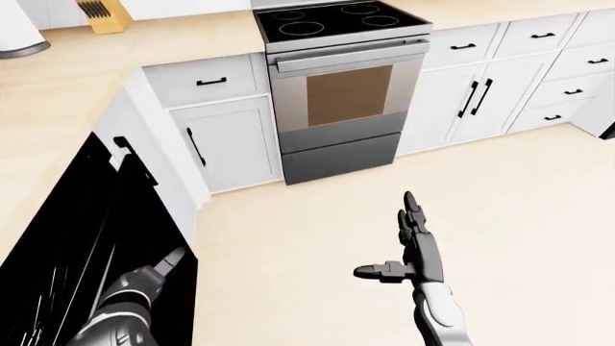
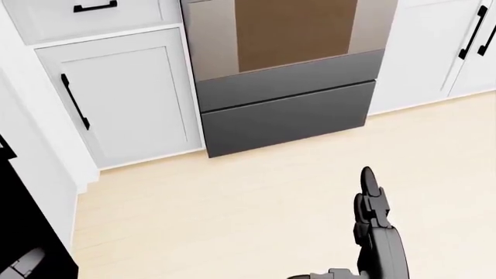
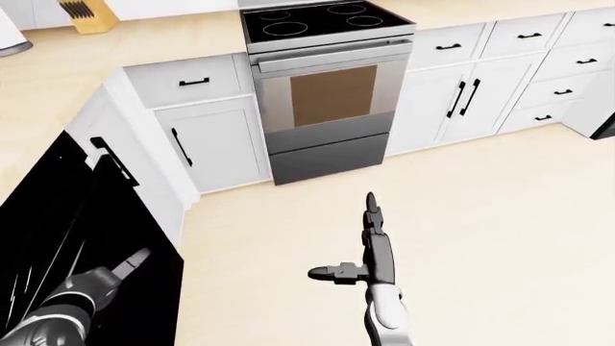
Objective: Close the dishwasher door
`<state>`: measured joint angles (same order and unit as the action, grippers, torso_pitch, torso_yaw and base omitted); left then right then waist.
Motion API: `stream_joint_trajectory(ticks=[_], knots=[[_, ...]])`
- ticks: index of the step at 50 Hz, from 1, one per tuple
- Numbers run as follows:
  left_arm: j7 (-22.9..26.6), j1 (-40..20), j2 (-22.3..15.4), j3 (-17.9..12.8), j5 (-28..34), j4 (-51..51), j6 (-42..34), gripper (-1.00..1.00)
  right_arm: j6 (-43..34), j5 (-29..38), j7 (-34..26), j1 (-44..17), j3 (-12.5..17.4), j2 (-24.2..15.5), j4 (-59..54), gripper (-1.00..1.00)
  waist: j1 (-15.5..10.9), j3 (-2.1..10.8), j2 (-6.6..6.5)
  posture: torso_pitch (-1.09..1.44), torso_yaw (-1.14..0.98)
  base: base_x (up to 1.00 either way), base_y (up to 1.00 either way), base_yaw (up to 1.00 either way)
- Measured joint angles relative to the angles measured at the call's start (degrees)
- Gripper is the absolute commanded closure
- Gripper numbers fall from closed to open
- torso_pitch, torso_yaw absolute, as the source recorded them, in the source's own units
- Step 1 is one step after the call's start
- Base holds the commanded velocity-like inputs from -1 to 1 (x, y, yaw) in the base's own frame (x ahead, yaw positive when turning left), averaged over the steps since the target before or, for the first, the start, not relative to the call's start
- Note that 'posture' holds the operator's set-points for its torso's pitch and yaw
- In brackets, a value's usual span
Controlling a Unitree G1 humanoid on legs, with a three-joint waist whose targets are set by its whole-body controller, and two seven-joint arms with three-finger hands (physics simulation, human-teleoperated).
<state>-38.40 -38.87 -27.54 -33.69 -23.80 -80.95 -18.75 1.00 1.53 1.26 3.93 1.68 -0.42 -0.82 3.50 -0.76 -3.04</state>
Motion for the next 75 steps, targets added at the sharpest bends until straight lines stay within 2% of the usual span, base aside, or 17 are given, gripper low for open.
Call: stream_joint_trajectory(ticks=[75], knots=[[-0.1, 5.5, -2.4, -2.1, -0.9, 0.3, 1.0, -1.00, -0.1, 0.2, 0.4, -0.3, -0.3, 0.0, -0.1, -1.00, 0.7, 0.28, -2.01, 0.00, 0.00, 0.00, 0.00, 0.00]])
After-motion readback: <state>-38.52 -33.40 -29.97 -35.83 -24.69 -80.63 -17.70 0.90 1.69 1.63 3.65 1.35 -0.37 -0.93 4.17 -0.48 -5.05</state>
